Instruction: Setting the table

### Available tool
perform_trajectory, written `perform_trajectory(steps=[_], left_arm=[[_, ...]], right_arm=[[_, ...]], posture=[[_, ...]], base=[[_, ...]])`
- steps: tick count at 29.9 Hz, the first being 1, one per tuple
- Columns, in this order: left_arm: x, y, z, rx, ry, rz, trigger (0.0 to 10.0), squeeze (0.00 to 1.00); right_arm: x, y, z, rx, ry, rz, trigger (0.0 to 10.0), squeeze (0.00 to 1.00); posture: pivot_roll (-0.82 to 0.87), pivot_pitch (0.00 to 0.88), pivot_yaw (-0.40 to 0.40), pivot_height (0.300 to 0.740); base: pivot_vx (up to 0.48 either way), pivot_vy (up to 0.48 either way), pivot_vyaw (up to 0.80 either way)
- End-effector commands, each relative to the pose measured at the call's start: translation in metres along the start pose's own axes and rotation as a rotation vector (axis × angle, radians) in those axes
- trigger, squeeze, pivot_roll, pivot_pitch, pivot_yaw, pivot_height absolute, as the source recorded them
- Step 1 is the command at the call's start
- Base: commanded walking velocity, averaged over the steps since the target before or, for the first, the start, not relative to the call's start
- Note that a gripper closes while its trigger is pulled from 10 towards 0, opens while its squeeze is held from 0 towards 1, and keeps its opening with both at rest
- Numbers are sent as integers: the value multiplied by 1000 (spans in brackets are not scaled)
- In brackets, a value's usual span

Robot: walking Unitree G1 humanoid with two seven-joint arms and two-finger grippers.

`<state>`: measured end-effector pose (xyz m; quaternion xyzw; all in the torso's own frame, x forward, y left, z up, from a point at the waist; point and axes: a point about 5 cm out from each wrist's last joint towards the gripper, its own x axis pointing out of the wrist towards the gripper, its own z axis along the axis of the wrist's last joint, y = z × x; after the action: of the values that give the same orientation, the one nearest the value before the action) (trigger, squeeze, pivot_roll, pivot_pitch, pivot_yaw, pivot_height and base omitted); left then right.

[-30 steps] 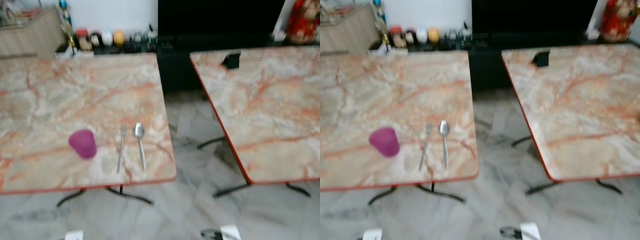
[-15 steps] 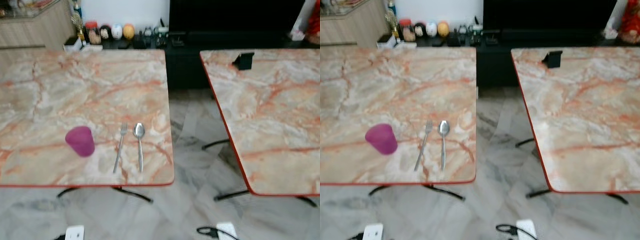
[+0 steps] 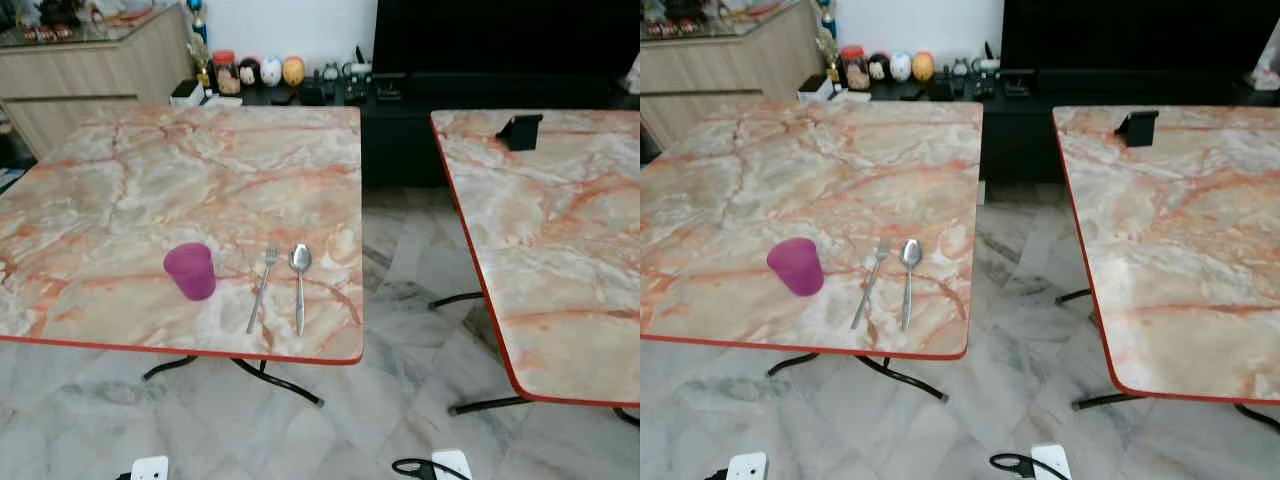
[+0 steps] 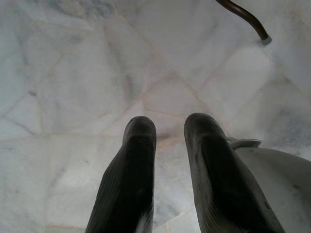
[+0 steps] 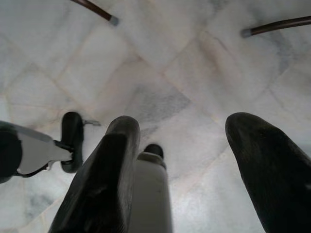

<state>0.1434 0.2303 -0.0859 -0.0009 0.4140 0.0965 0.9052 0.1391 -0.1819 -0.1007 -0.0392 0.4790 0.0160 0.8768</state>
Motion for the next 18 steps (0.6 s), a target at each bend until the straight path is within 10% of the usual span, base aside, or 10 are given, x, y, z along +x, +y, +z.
perform_trajectory(steps=[1, 18], left_arm=[[0, -1, 0, 20, 4, -11, 10000, 0], [0, -1, -1, 31, 6, -4, 10000, 0]], right_arm=[[0, 2, 2, 9, -9, 1, 10000, 0], [-1, 0, 15, 3, -154, -29, 10000, 0]], posture=[[27, 0, 17, 740], [24, 0, 20, 740]], base=[[0, 0, 0], [0, 0, 0]])
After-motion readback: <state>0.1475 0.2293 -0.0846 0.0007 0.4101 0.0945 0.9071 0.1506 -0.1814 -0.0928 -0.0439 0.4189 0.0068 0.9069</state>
